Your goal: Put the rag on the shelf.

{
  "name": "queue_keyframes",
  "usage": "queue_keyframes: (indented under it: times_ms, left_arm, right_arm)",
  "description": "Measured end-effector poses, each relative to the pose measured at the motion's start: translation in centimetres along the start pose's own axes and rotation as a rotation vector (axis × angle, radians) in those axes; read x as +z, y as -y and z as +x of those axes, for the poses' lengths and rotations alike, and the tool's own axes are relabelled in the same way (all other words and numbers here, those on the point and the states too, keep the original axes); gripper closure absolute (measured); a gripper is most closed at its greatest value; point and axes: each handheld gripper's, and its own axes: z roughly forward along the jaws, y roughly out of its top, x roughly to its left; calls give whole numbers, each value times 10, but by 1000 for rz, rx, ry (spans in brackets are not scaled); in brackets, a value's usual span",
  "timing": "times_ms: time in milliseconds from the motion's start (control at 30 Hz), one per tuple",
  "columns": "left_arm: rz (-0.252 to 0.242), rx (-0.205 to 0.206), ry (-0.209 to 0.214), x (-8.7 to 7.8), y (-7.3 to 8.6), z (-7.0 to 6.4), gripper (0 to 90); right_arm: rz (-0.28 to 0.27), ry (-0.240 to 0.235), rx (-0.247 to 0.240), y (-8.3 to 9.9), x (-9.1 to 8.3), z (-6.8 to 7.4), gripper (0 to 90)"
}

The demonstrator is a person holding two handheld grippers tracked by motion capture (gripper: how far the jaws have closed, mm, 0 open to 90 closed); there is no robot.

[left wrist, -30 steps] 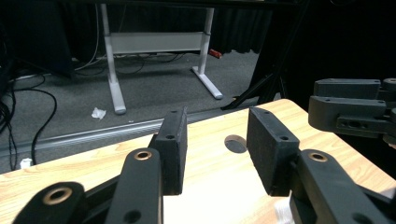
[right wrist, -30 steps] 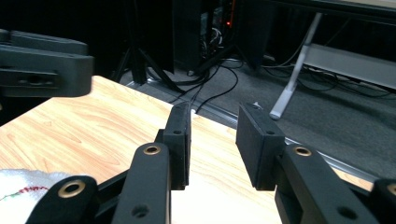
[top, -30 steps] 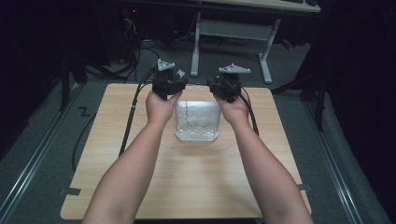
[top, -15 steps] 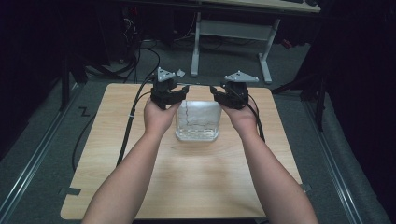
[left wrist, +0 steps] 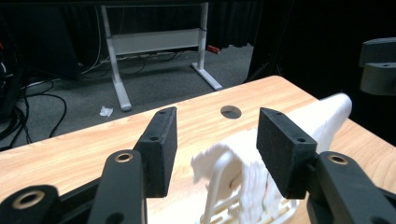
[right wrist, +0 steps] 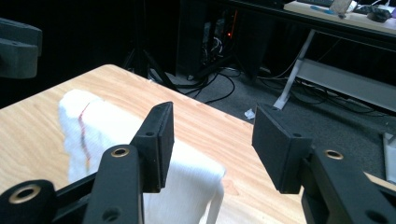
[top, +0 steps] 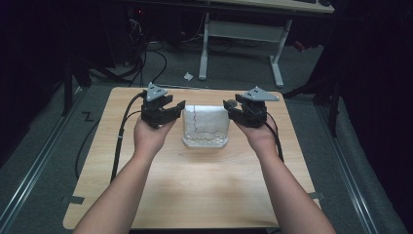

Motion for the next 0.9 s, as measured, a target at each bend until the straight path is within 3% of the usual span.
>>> queue_keyframes:
  times_ms: [367,567,700,900]
  left_arm:
    - [18,23,36,-16,26,-4,480]
    - [54,15,61,-18,56,-2,476]
    - [68,3,105,-19,80,-3,461]
    - [134,15,115,-20,117,-8,459]
  right_arm:
    - [22,-21,-26,25,-20,10,460]
    - [57,-31,-31,47,-22,17,430]
    - [88,-32,-42,64,-21,22,424]
    - [127,-50,-41,95,-21,30,416]
